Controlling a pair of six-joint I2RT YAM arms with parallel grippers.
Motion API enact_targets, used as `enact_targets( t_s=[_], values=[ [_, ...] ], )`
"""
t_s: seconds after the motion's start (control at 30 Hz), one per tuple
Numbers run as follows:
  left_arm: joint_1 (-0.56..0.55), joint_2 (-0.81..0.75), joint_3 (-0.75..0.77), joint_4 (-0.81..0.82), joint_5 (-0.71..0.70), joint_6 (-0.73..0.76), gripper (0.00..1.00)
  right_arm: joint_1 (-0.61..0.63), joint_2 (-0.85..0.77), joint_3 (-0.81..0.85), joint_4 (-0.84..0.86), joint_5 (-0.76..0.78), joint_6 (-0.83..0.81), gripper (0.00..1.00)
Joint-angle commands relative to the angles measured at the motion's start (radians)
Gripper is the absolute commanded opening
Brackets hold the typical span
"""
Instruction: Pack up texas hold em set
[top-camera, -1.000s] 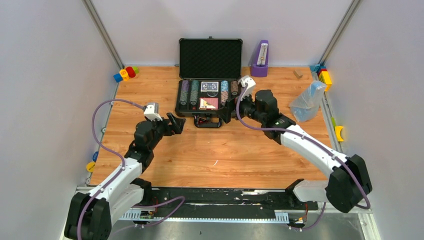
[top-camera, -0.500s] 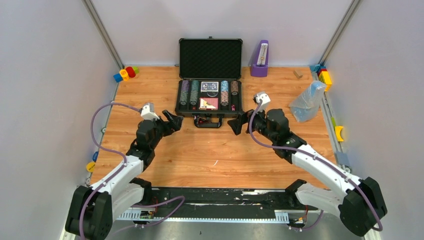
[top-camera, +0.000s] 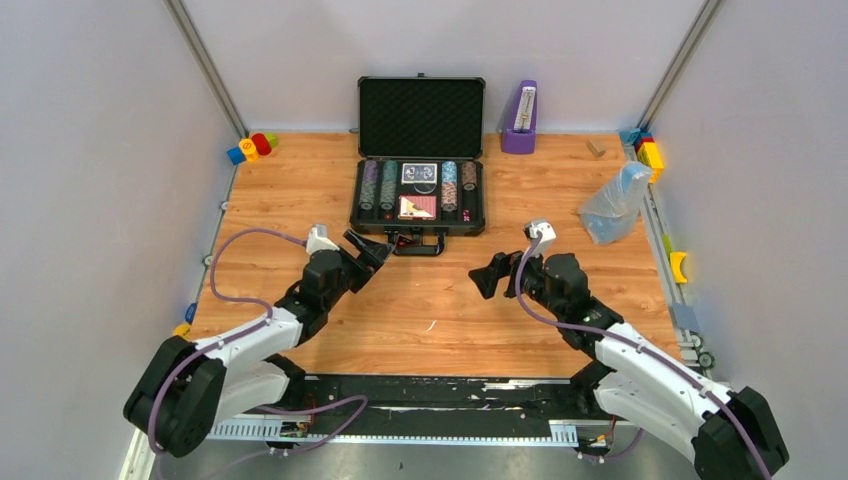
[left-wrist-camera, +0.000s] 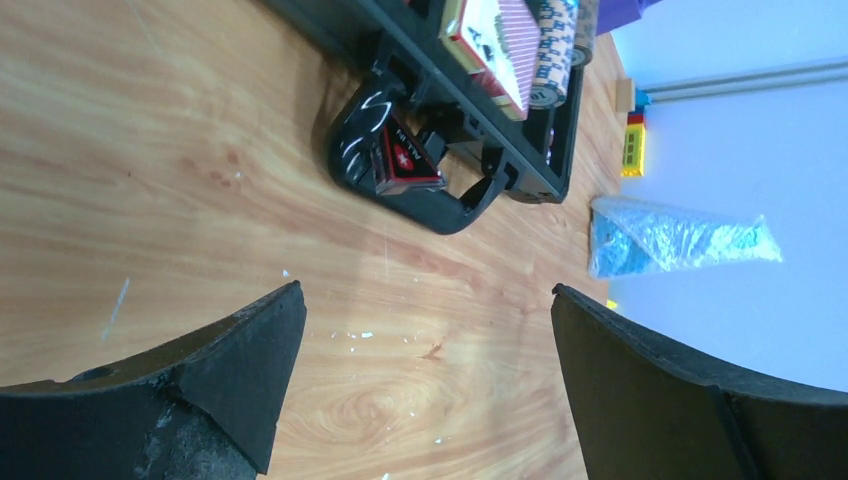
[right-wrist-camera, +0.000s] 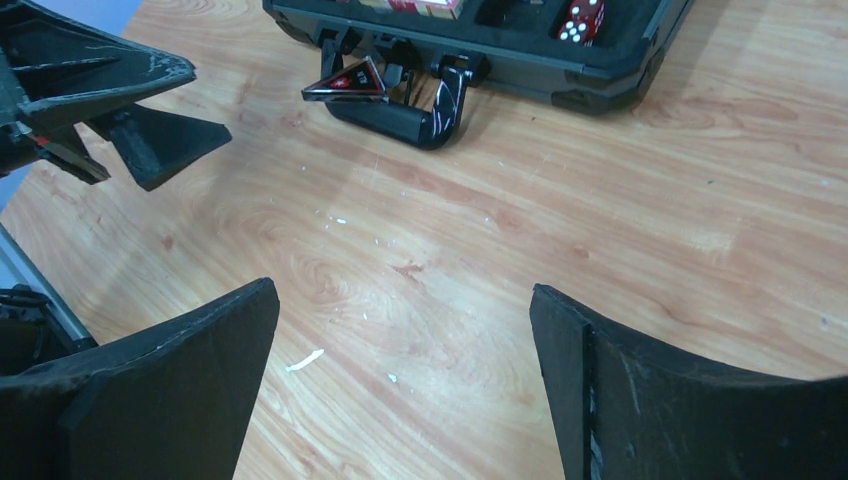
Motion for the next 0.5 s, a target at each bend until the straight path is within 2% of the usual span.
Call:
enact_targets(
  t_s=[0.0, 0.23, 0.47],
  values=[
    [-0.033, 0.068, 0.025, 0.046, -0.113, -0.167, 1.00, 0.003, -0.060, -0.053, 0.068, -0.022, 0.050, 0.99],
    [-0.044, 0.253, 0.071, 0.176, -0.083, -0.212, 0.96, 0.004, -0.067, -0.085, 0.114, -0.040, 0.066, 0.97],
    [-0.046, 0.462, 0.087, 0.417, -0.088, -0.257, 0.81, 0.005, -0.089, -0.107, 0.121, -0.031, 0.061, 0.97]
  ],
)
